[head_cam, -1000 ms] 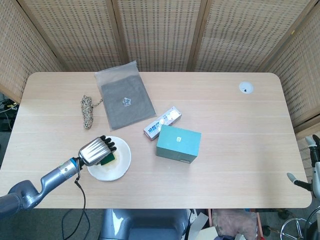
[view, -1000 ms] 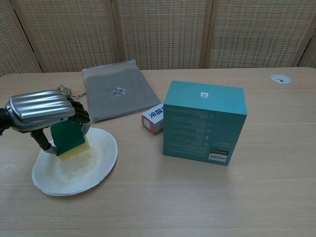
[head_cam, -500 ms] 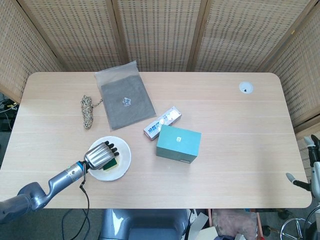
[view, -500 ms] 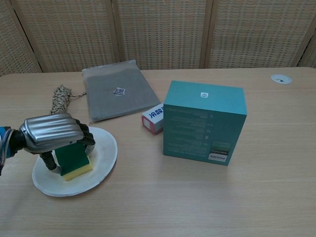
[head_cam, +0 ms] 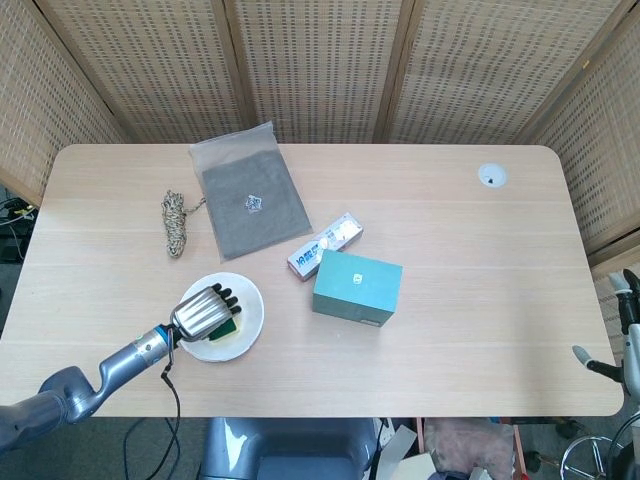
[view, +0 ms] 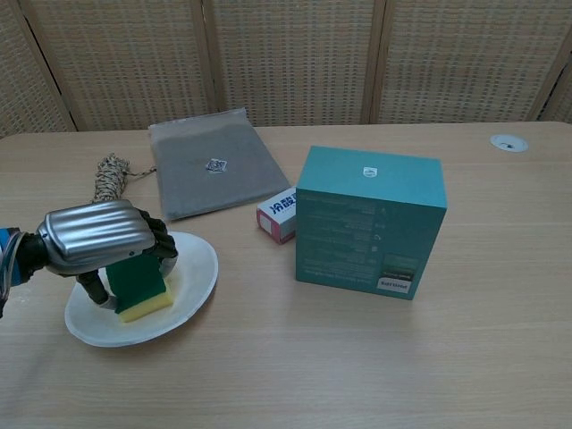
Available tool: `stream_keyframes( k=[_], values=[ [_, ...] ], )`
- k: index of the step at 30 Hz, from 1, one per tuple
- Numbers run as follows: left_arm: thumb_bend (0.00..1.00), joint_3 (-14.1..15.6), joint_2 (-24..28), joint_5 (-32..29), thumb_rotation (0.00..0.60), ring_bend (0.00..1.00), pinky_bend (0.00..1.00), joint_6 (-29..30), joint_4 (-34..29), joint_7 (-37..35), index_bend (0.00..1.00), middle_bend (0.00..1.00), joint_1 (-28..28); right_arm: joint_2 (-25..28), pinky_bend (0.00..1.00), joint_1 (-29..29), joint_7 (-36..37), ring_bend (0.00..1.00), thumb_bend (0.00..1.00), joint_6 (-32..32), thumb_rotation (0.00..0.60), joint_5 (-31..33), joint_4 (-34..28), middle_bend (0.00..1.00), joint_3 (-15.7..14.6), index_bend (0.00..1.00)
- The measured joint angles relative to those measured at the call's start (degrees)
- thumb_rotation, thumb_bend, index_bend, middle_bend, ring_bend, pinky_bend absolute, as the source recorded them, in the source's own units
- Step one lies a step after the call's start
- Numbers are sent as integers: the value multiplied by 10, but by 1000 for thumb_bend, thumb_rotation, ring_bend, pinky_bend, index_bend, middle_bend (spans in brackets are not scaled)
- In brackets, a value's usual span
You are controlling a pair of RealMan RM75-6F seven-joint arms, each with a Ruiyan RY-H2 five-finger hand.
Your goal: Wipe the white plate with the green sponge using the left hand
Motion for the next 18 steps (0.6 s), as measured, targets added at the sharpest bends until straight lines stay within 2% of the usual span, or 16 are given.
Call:
stream_keyframes(
  k=[9, 18],
  values=[
    [148, -13, 32, 2, 600, 324, 404, 12, -63, 21, 522, 428, -13, 1, 0, 0, 0, 0, 0, 0, 600, -3, -1, 0, -1, 0],
    [151, -5, 15, -6, 600, 324, 405, -26, -55, 35, 522, 429, -13, 2, 0, 0, 4, 0, 0, -1, 600, -1, -1, 0, -1, 0]
  ],
)
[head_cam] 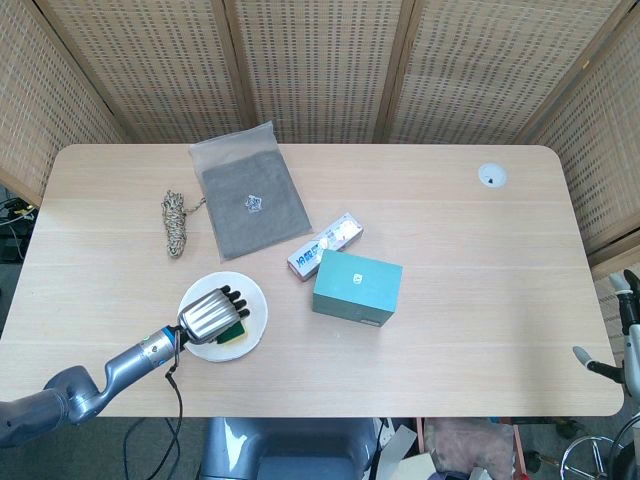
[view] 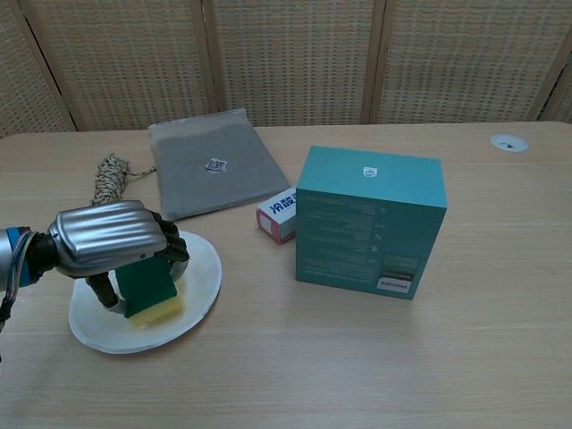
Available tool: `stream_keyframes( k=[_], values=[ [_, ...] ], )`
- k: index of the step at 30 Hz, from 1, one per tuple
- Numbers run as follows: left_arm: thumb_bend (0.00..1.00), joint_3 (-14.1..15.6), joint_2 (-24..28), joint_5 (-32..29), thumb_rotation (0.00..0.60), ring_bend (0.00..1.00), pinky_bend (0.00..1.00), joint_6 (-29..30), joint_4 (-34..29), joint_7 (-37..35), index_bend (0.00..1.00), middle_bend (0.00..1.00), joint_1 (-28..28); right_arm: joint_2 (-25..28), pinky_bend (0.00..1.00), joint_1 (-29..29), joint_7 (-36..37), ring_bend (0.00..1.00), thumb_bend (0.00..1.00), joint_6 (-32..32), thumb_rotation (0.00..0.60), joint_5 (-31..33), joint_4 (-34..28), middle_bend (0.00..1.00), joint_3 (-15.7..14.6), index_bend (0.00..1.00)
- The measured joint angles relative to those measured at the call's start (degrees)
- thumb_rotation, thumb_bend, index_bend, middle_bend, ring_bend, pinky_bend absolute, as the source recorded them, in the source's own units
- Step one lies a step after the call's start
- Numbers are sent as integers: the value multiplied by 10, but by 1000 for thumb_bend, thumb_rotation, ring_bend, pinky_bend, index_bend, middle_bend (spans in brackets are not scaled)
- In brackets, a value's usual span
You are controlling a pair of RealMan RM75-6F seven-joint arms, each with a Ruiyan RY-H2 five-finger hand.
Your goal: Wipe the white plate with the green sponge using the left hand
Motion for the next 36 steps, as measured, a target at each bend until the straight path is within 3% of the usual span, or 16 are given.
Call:
stream_keyframes(
  k=[13, 26, 36],
  values=[
    [153, 17, -32, 5, 600, 325, 405, -10, 58, 0, 522, 429, 7, -1, 0, 1, -1, 0, 0, -1, 600, 2, 0, 0, 1, 0],
    [152, -6, 24, 6, 600, 325, 405, 36, -13, 10, 523, 430, -3, 2, 0, -2, 3, 0, 0, 4, 600, -4, -3, 0, -1, 0],
    [175, -9, 2, 9, 600, 325, 356, 39, 10, 39, 706, 444, 0, 4, 0, -2, 7, 0, 0, 5, 600, -5, -2, 0, 0, 0]
  ],
)
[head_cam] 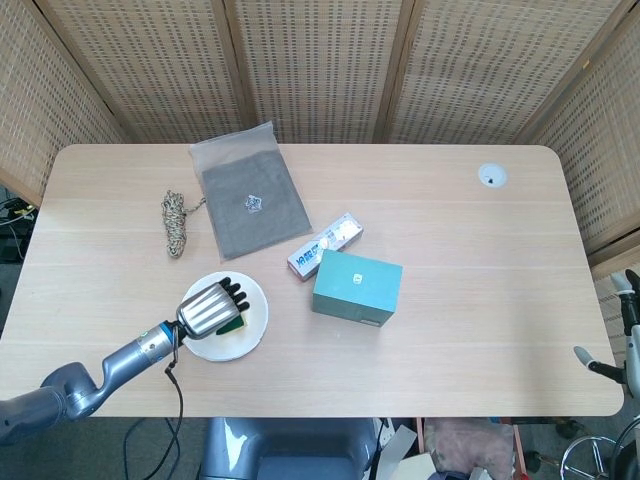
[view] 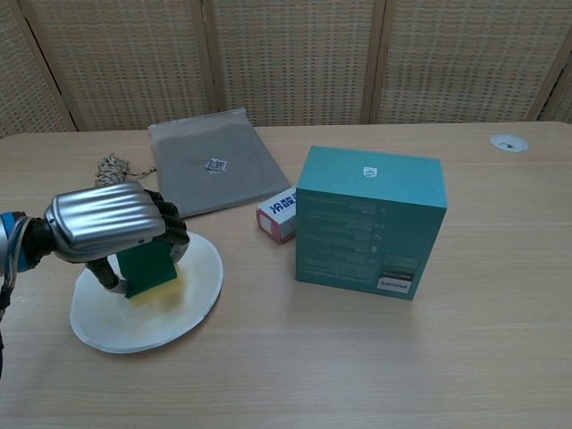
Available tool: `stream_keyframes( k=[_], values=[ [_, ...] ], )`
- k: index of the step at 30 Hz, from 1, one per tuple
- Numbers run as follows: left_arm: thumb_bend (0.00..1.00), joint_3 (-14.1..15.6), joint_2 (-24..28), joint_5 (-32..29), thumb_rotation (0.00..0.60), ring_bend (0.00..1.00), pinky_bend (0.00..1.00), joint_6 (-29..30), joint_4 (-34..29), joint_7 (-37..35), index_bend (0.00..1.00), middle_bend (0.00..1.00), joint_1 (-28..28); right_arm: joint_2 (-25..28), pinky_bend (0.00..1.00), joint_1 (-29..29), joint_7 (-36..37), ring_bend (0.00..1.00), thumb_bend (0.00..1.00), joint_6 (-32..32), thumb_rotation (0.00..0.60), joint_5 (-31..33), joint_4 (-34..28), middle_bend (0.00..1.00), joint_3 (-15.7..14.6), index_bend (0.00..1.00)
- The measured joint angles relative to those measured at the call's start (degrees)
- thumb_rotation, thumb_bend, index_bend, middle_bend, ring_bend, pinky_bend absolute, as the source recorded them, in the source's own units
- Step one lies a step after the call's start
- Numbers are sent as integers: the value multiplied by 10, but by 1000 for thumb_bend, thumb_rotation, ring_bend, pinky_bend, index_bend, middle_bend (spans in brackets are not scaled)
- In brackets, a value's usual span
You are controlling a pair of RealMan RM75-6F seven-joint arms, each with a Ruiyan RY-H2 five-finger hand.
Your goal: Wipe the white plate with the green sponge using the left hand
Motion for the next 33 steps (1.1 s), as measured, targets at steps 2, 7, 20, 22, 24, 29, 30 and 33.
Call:
stream_keyframes(
  k=[2, 7, 20, 22, 24, 29, 30, 33],
  values=[
    [184, 0, -14, 3, 600, 325, 356, 7, 18, 6, 719, 449, 4, 0, 0, 0, 1, 0, 0, -1, 600, 0, 0, 0, 0, 0],
    [213, 3, -53, 12, 600, 325, 356, 29, 75, 17, 745, 458, 13, 0, 0, 0, 0, 0, 0, -1, 600, 0, 0, 0, -1, 0],
    [228, 27, -100, 39, 600, 325, 358, 44, 152, 61, 755, 464, 23, 0, 0, 1, -3, 0, 0, -2, 600, 0, -1, 0, -1, 0],
    [228, 28, -102, 40, 600, 325, 359, 45, 157, 60, 755, 464, 24, 0, 0, 1, -2, 0, 0, -2, 600, 0, -1, 0, -1, 0],
    [228, 27, -101, 40, 600, 325, 359, 51, 157, 55, 755, 464, 24, 0, 0, 0, -1, 0, 0, -1, 600, 1, -1, 0, 0, 0],
    [229, 19, -87, 40, 600, 325, 359, 78, 144, 42, 755, 465, 17, 1, 0, 0, 0, 0, 0, -1, 600, 0, -2, 0, 0, 0],
    [228, 18, -83, 41, 600, 325, 359, 83, 139, 42, 755, 465, 16, 1, 0, 0, 0, 0, 0, 0, 600, -1, -2, 0, -1, 0],
    [228, 17, -66, 43, 600, 325, 360, 86, 122, 49, 755, 465, 11, 1, 0, 0, 0, 0, 0, 0, 600, -1, -2, 0, -1, 0]
  ],
)
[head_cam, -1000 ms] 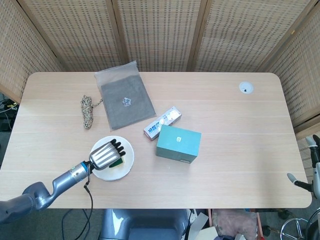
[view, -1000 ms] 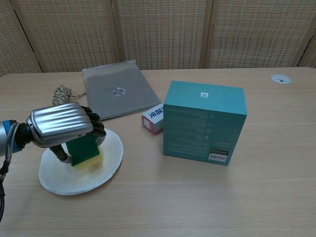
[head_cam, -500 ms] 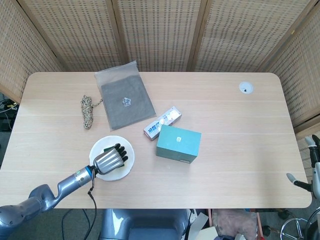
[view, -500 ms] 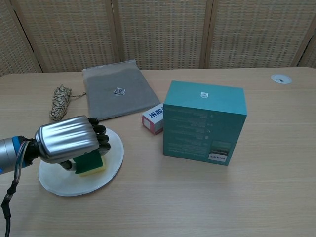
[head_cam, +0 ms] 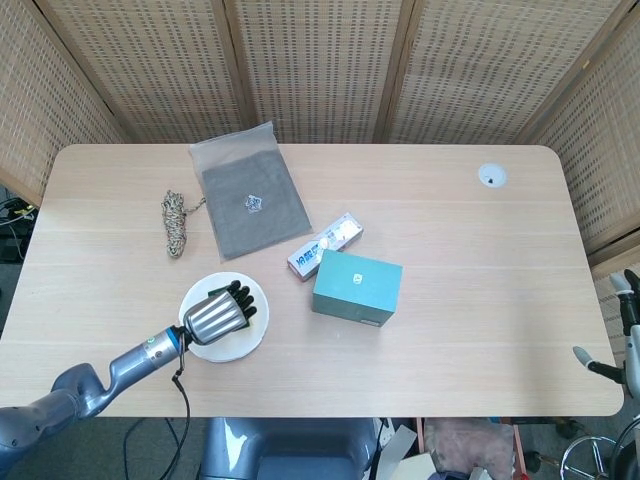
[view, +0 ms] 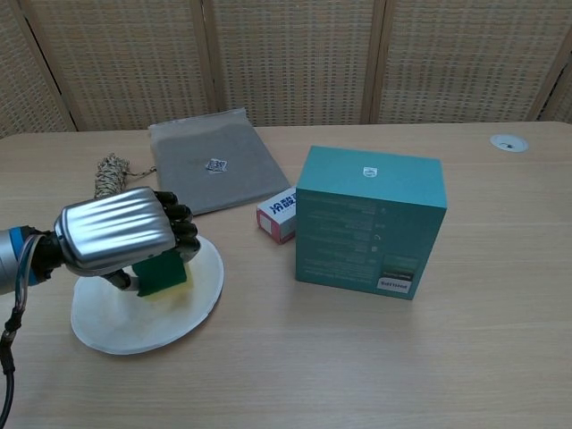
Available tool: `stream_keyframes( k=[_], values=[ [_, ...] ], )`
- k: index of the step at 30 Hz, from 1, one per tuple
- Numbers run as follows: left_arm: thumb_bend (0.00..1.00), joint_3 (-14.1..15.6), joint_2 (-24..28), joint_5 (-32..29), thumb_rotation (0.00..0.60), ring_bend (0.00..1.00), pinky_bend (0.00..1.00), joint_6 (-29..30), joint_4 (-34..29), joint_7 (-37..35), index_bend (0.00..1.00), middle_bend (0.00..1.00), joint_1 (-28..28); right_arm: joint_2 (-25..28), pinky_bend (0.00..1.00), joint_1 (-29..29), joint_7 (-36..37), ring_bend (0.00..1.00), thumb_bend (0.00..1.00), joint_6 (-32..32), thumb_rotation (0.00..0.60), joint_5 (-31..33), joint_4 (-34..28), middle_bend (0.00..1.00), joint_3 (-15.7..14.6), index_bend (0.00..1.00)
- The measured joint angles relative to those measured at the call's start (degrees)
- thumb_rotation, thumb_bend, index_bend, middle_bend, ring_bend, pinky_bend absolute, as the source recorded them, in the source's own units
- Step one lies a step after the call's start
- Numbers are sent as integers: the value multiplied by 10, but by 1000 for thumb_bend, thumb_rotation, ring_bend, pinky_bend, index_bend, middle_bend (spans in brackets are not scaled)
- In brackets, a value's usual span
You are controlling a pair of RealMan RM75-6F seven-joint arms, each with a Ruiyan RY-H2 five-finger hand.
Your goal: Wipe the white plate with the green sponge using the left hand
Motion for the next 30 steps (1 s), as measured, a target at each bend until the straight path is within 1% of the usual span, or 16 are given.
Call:
stream_keyframes(
  k=[6, 13, 18, 21, 25, 30],
  values=[
    [228, 7, 8, 0, 600, 325, 367, -30, -8, 26, 755, 465, -2, 1, 0, -1, 1, 0, 0, 1, 600, 0, -1, 0, 0, 0],
    [228, 21, -7, 5, 600, 325, 368, -50, 11, 42, 755, 465, 0, 1, 0, 0, 1, 0, 0, 0, 600, 1, 0, 0, 1, 0],
    [228, 21, -9, 8, 600, 325, 369, -43, 13, 43, 755, 465, -1, 1, 0, 0, 0, 0, 0, -1, 600, 1, -1, 0, 1, 0],
    [228, 18, -4, 11, 600, 325, 373, -28, 9, 43, 755, 465, -3, 2, 0, -1, 1, 0, 0, 1, 600, -1, -2, 0, 0, 0],
    [229, 20, 17, 28, 600, 325, 373, 3, -11, 51, 759, 465, -10, 3, 0, -2, 2, 0, 0, 3, 600, -3, -3, 0, -1, 0],
    [228, 30, 42, 47, 600, 325, 373, 3, -43, 77, 766, 465, -21, 4, 0, -3, 3, 0, 0, 5, 600, -6, -4, 0, -1, 0]
  ],
)
